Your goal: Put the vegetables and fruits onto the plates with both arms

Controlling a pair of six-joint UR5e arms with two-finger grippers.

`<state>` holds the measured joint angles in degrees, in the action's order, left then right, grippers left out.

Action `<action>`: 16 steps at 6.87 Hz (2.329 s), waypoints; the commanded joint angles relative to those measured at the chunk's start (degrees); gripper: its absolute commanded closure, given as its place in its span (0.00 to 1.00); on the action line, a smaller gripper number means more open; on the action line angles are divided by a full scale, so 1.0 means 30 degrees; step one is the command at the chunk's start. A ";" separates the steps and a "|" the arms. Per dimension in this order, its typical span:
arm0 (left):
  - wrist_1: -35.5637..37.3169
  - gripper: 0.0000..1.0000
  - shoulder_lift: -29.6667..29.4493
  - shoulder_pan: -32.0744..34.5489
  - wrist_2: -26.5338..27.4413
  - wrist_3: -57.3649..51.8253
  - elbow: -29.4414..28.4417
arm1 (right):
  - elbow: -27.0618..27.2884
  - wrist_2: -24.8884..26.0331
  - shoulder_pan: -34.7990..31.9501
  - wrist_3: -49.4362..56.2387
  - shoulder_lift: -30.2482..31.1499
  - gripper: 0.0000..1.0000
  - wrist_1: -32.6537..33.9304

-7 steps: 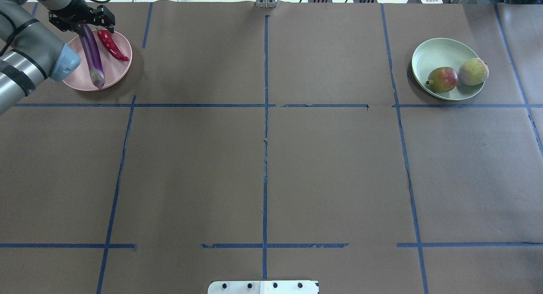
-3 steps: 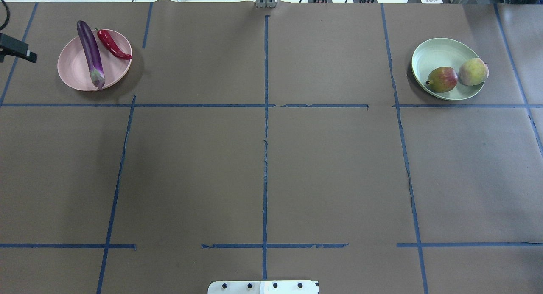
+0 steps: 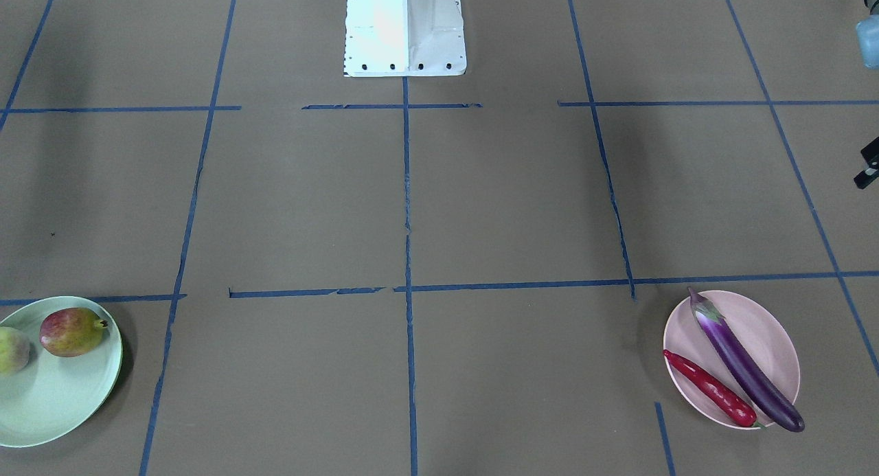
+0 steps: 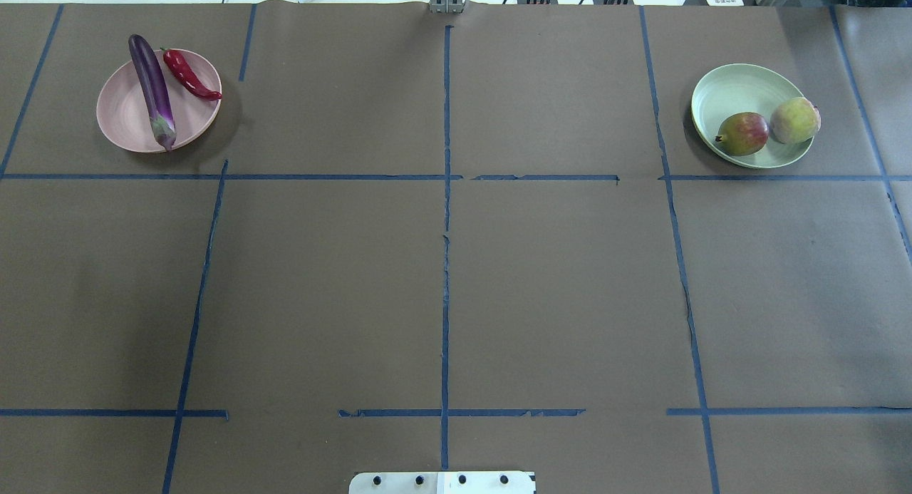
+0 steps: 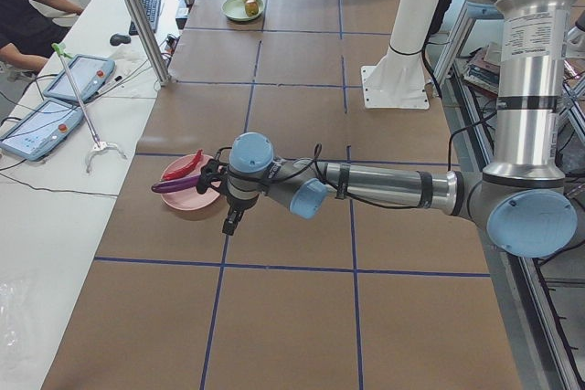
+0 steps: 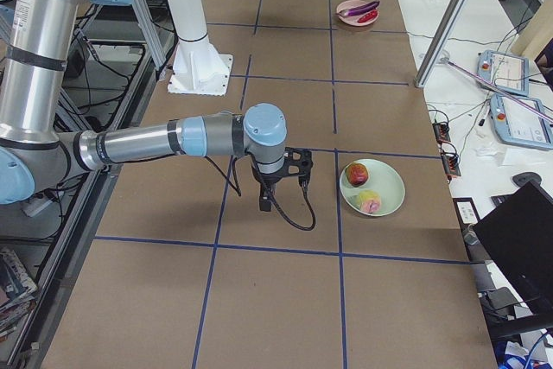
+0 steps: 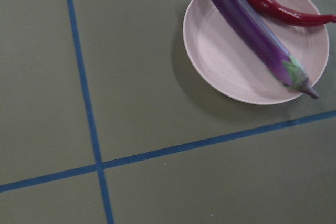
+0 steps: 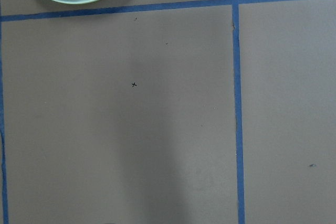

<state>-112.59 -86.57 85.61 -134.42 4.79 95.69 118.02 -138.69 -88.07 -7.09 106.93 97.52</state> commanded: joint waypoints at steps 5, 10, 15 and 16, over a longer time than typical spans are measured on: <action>0.6826 0.00 0.0173 0.1961 -0.0018 -0.5669 0.0798 | 0.0121 0.0089 -0.1375 0.1632 0.1358 0.00 0.0011; 0.6766 0.00 0.2195 0.1931 -0.0484 -0.5581 0.3081 | 0.0091 0.0089 -0.1317 0.1690 0.1329 0.00 -0.0047; 0.8204 0.00 0.2224 0.1931 -0.0487 -0.5610 0.2968 | -0.0025 0.0118 -0.1258 0.1749 0.1095 0.00 -0.0164; 0.8175 0.00 0.2225 0.1931 -0.0487 -0.5610 0.2966 | -0.0025 0.0118 -0.1229 0.1749 0.1094 0.00 -0.0164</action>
<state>-88.17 -79.94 91.40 -135.90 -12.02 104.69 117.96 -138.36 -91.83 -1.87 110.33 97.07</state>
